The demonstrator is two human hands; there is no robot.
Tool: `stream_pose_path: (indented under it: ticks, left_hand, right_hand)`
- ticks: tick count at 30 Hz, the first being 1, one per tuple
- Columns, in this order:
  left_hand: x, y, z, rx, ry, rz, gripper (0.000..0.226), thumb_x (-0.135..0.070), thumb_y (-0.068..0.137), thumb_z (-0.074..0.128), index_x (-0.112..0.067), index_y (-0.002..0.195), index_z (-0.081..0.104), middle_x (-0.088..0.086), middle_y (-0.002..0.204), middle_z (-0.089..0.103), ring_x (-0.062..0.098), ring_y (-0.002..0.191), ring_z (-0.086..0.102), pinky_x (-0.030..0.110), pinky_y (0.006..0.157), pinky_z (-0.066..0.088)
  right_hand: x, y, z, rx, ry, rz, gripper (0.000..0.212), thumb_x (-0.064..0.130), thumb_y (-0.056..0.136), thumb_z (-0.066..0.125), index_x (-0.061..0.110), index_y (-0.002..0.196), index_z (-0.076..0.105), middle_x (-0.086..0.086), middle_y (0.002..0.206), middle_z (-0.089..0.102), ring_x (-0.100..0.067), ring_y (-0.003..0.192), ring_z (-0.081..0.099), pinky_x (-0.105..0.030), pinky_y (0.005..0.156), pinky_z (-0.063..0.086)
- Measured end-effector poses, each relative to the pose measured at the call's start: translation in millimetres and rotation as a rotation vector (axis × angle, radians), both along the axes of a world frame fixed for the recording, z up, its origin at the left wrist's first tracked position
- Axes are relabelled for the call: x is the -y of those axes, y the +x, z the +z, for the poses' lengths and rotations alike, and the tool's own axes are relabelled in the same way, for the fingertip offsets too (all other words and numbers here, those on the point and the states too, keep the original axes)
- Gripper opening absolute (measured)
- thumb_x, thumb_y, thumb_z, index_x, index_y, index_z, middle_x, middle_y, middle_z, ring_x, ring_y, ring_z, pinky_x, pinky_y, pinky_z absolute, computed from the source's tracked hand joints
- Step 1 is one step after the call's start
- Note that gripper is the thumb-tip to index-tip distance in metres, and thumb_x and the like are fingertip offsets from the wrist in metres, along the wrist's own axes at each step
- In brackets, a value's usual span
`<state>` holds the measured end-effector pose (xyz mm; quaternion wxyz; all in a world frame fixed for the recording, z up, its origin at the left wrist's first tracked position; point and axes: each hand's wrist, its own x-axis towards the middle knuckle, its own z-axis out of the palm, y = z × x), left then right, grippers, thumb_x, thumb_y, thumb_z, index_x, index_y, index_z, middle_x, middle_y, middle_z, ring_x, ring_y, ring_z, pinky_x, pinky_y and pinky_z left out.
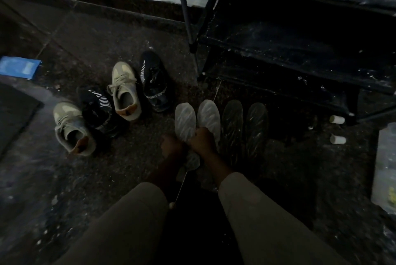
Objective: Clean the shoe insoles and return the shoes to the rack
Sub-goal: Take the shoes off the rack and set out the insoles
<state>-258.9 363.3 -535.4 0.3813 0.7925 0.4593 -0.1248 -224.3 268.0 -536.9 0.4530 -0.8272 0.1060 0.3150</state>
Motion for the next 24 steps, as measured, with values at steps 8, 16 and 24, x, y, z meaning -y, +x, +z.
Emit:
stream_pose_path:
  ticks: [8, 16, 24]
  left_hand:
    - [-7, -9, -12, 0.105, 0.043, -0.112, 0.051, -0.021, 0.08, 0.081, 0.002, 0.116, 0.053, 0.019, 0.112, 0.063, 0.036, 0.105, 0.061, 0.03, 0.076, 0.034]
    - [-10, -20, -9, 0.252, -0.047, -0.096, 0.046, -0.027, 0.069, 0.077, -0.016, 0.108, 0.056, 0.004, 0.1, 0.064, 0.027, 0.093, 0.064, 0.035, 0.077, 0.047]
    - [-4, -8, 9, 0.388, -0.236, -0.031, 0.036, -0.009, 0.082, 0.077, -0.016, 0.111, 0.058, 0.017, 0.088, 0.066, 0.032, 0.076, 0.064, 0.062, 0.077, 0.057]
  right_hand:
    - [7, -5, 4, 0.018, -0.006, -0.057, 0.031, 0.006, 0.083, 0.063, 0.01, 0.054, 0.056, -0.009, 0.062, 0.056, -0.026, 0.061, 0.054, -0.034, 0.06, 0.044]
    - [4, -5, 5, 0.079, 0.008, -0.09, 0.017, 0.009, 0.085, 0.062, 0.009, 0.088, 0.079, -0.01, 0.1, 0.076, -0.03, 0.097, 0.069, -0.033, 0.083, 0.055]
    - [17, 12, 24, 0.165, 0.081, -0.192, 0.016, 0.006, 0.089, 0.062, 0.005, 0.088, 0.078, -0.014, 0.099, 0.076, -0.031, 0.096, 0.069, -0.03, 0.088, 0.052]
